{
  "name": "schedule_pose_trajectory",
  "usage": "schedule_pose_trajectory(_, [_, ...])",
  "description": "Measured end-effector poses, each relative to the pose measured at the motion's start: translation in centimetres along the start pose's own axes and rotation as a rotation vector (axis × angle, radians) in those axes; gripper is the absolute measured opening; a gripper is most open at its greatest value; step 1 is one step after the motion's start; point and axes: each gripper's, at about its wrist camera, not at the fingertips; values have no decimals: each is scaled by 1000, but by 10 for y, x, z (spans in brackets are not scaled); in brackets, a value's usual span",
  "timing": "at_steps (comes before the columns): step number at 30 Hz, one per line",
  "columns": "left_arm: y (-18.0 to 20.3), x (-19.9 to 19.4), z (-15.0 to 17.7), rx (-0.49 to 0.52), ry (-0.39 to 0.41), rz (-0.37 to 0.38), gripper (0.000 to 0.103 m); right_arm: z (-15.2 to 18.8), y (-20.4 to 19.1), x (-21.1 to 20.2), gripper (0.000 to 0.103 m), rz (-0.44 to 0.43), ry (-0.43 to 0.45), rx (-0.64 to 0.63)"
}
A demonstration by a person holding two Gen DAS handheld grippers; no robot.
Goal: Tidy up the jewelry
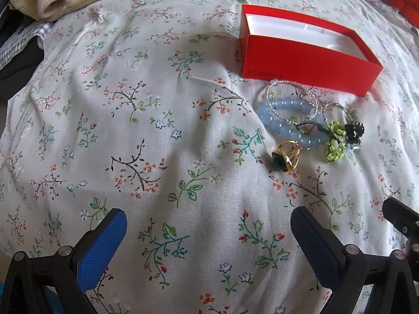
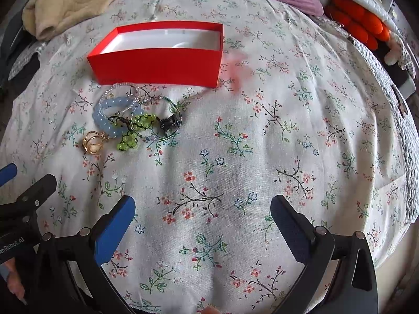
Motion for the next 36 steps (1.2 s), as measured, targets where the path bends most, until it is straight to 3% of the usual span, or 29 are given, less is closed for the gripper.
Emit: schedule_pose_trajectory(36, [-1,-4,-4,-1,11,-8,103,2,-3,3,103,15,-7,-8])
Point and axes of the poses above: each gripper's, at about its wrist camera, not at the fingertips, and x roughly the way its jaws point, y to its right, z to its underside, and after that the axes turned 8 degrees about -y, right-handed
